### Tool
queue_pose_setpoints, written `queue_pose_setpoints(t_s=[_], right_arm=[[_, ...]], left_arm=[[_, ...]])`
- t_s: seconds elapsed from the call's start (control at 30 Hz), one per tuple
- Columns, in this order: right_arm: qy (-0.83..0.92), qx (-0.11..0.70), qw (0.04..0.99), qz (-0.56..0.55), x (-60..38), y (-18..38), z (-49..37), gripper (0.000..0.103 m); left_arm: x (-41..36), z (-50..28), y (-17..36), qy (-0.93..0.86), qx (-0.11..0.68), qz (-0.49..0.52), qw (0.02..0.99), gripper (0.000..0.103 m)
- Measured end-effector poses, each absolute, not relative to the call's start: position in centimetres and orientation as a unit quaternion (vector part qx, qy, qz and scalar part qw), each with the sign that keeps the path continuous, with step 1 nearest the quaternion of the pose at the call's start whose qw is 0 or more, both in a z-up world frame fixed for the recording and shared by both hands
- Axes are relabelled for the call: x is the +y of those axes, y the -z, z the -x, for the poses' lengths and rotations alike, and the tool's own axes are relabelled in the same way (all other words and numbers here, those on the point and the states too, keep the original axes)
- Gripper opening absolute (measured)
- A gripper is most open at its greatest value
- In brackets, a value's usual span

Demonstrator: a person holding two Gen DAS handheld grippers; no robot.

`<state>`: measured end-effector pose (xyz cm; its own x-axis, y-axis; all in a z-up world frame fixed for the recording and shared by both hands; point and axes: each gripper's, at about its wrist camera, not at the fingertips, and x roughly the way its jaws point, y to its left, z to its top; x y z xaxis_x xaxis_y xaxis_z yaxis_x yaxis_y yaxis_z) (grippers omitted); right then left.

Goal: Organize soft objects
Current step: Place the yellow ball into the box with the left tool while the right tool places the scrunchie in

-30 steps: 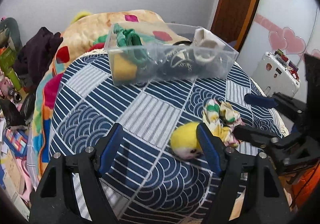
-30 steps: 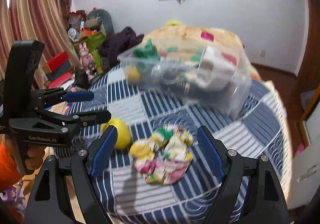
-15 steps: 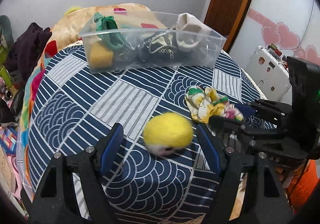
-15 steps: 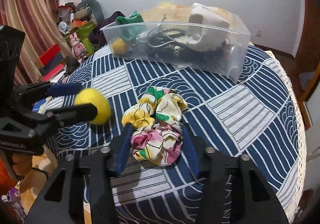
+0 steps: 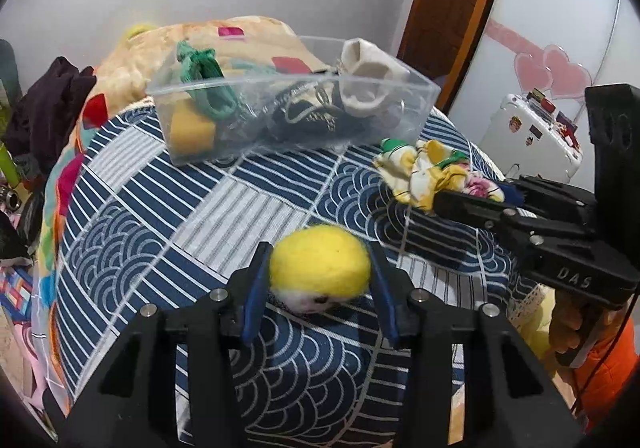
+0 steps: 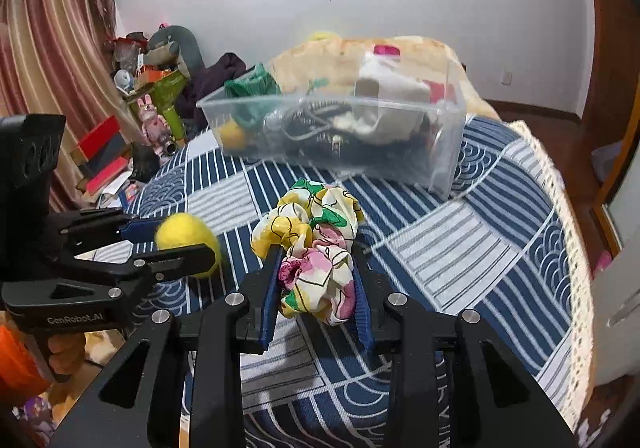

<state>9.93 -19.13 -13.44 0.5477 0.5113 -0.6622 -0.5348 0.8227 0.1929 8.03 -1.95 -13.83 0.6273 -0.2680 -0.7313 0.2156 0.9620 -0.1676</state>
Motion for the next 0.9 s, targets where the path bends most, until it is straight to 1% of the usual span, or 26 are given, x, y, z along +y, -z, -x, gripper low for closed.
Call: queue_pose_setpoints(t_s=[0.6,0.73,0.9], right_arm=[[-0.304,0.268,0.914,0.002,-16.9,7.0,-13.0,0.029],[-0.300,0.259,0.918,-0.001,-16.1,6.5,-14.0,0.029],[-0.300,0.274,0.914,-0.007,-15.1,7.3,-16.0,0.029]], left_arm=[[2.7,-12.4,6.9,0.086,0.318,0.088,0.940,0.046],[2.6,-14.2,6.4,0.080,0.309,0.094,0.943,0.046],[1.9,-16.6,7.6,0.077,0.328,0.095,0.937,0.046]])
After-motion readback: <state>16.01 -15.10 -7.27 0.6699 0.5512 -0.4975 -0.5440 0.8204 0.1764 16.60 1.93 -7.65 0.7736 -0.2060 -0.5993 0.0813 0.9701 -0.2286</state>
